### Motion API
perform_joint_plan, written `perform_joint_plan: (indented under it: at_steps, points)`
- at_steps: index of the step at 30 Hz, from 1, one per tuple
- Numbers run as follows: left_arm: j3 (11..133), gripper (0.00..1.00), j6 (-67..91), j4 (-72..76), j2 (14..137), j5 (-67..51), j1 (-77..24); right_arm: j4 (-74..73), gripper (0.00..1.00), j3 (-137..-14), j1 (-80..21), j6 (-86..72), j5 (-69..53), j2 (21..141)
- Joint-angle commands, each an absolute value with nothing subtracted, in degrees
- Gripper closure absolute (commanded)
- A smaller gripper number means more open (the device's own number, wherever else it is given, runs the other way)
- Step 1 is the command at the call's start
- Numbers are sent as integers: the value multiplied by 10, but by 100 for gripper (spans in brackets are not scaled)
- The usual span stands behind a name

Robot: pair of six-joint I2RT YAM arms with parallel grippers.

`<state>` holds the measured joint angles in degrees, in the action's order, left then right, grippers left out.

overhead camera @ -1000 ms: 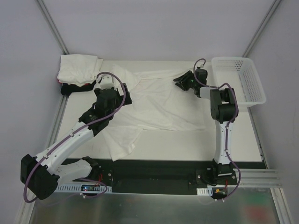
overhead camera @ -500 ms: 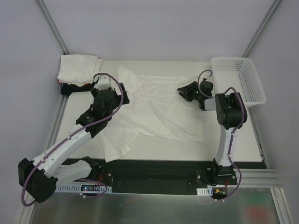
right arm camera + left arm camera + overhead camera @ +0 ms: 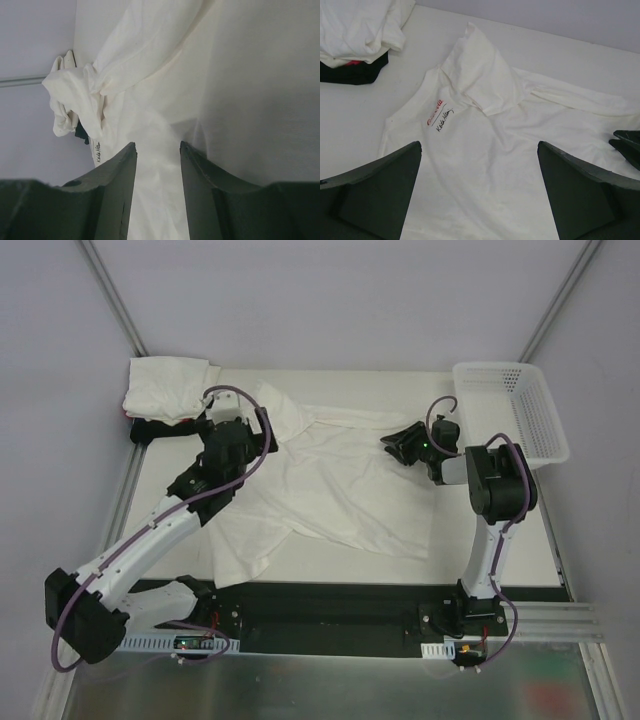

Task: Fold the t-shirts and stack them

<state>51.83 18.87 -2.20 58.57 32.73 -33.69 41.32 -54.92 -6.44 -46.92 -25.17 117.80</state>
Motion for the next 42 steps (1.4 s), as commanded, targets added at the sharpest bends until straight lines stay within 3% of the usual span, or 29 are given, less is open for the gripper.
perform_joint_plan:
  at_steps: [1, 5, 10, 15, 19, 25, 42]
  points:
    - [581, 1, 161, 11, 679, 345, -325, 409, 57, -590, -59, -467, -268, 1123]
    - [638, 1, 158, 11, 812, 332, -310, 364, 55, -620, -57, -433, -265, 1085]
    - [670, 1, 140, 14, 884, 324, -280, 288, 52, -660, -52, -370, -278, 1038]
    - [581, 1, 73, 215, 873, 212, -217, 163, 47, -655, -60, -174, -181, 926]
    - [537, 1, -10, 317, 874, 156, -194, 149, 43, -622, -68, -118, -91, 873]
    - [655, 1, -19, 146, 953, 192, -164, 138, 42, -604, -68, -105, -71, 852]
    - [863, 1, -15, -27, 1131, 150, -134, 142, 41, -584, -68, -103, -57, 824]
